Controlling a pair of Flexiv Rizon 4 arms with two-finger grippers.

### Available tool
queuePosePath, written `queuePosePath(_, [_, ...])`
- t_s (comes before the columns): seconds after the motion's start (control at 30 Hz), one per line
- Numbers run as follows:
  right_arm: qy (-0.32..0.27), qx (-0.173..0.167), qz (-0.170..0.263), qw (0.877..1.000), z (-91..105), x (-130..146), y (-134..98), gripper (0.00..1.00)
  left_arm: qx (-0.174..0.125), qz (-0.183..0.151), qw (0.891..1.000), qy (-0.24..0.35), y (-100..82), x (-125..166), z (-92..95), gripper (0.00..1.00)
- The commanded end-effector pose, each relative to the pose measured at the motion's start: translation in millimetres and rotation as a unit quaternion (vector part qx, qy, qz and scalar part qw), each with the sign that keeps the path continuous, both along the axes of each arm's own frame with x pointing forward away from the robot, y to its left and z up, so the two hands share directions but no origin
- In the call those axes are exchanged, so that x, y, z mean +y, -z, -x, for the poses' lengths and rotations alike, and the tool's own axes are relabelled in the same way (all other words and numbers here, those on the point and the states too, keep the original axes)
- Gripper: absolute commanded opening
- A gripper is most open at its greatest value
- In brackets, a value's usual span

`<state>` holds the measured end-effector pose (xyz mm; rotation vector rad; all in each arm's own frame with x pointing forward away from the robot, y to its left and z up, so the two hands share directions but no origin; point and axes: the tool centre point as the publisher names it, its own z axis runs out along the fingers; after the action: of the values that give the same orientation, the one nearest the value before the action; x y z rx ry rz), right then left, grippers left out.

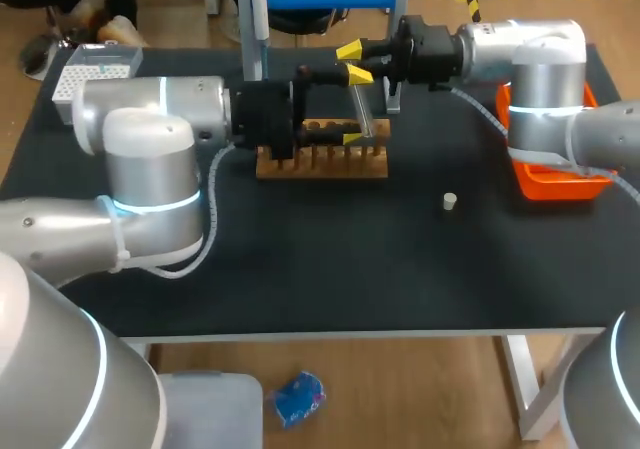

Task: Invert the test tube, pick up the pipette, mount the tip to pipette, aspirate from beaker and dispense into the tube, eject the tip, return the pipette, and cap with the stopper.

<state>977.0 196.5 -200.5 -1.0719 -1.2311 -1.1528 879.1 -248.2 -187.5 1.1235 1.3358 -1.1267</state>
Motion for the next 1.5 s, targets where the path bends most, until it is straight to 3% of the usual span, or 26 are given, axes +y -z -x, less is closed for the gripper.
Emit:
queuePosePath(0.03, [-0.002,0.000,0.000,1.000,-1.3,-0.7,0.1,0.00,0.001,0.003,1.000,-0.003,2.7,-8.3,-0.8,1.00])
queuePosePath(0.17, [-0.002,0.000,0.000,1.000,-1.3,-0.7,0.1,0.00,0.003,0.007,1.000,-0.005,3.5,-9.6,0.0,0.98])
queuePosePath(0.33, [-0.002,0.000,0.000,1.000,-1.3,-0.7,0.1,0.00,0.004,0.007,1.000,-0.007,4.0,-9.1,1.2,0.74])
queuePosePath(0.37, [-0.002,0.000,0.000,1.000,-1.3,-0.7,0.1,0.00,0.004,0.008,1.000,-0.008,4.2,-8.8,1.5,0.61])
queuePosePath(0.4, [-0.002,0.000,0.000,1.000,-1.3,-0.7,0.1,0.00,0.004,0.008,1.000,-0.009,4.3,-8.6,1.6,0.56])
queuePosePath(0.47, [-0.002,0.000,0.000,1.000,-1.3,-0.7,0.1,0.00,0.005,0.009,1.000,-0.010,4.1,-8.5,1.9,0.55])
queuePosePath(0.5, [-0.002,0.000,0.000,1.000,-1.3,-0.7,0.1,0.00,0.005,0.008,1.000,-0.011,4.1,-8.5,2.0,0.60])
queuePosePath(0.57, [-0.002,0.000,0.000,1.000,-1.3,-0.7,0.1,0.00,0.005,0.006,1.000,-0.011,4.6,-9.1,2.6,0.79])
queuePosePath(0.6, [-0.002,0.000,0.000,1.000,-1.3,-0.7,0.1,0.00,0.005,0.007,1.000,-0.010,4.7,-9.4,2.8,0.53])
queuePosePath(0.63, [-0.002,0.000,0.000,1.000,-1.3,-0.7,0.1,0.00,0.005,0.007,1.000,-0.010,4.8,-9.5,3.0,0.47])
queuePosePath(0.8, [-0.002,0.000,0.000,1.000,-1.3,-0.7,0.1,0.00,0.002,0.008,1.000,-0.003,4.7,-10.4,3.1,0.51])
queuePosePath(0.9, [-0.002,0.000,0.000,1.000,-1.3,-0.7,0.1,0.00,0.000,0.005,1.000,0.000,5.0,-11.5,3.3,0.47])
queuePosePath(0.93, [-0.002,0.000,0.000,1.000,-1.3,-0.7,0.1,0.00,0.000,0.005,1.000,0.001,5.2,-12.0,3.4,0.51])
queuePosePath(0.97, [-0.002,0.000,0.000,1.000,-1.3,-0.7,0.1,0.00,-0.001,0.004,1.000,0.004,5.3,-12.5,3.6,0.71])
queuePosePath(1.0, [-0.002,0.000,0.000,1.000,-1.3,-0.7,0.1,0.00,-0.002,0.006,1.000,0.007,5.4,-12.9,3.7,0.64])
queuePosePath(1.03, [-0.002,0.000,0.000,1.000,-1.3,-0.7,0.1,0.00,-0.002,0.005,1.000,0.008,5.7,-13.3,3.9,0.49])
queuePosePath(1.07, [-0.002,0.000,0.000,1.000,-1.3,-0.7,0.1,0.00,-0.002,0.004,1.000,0.009,6.3,-13.6,3.8,0.46])
queuePosePath(1.1, [-0.002,0.000,0.000,1.000,-1.3,-0.7,0.1,0.00,-0.002,0.003,1.000,0.010,6.6,-13.7,3.7,0.36])
queuePosePath(1.17, [-0.002,0.000,0.000,1.000,-1.3,-0.7,0.1,0.00,-0.002,0.003,1.000,0.011,6.8,-13.7,3.7,0.05])
queuePosePath(1.2, [-0.002,0.000,0.000,1.000,-1.3,-0.7,0.1,0.00,-0.002,0.003,1.000,0.012,6.8,-13.7,3.8,0.00])
queuePosePath(1.5, [-0.002,0.000,0.000,1.000,-1.3,-0.7,0.1,0.00,-0.001,0.009,1.000,0.017,6.9,-11.3,5.1,0.00])
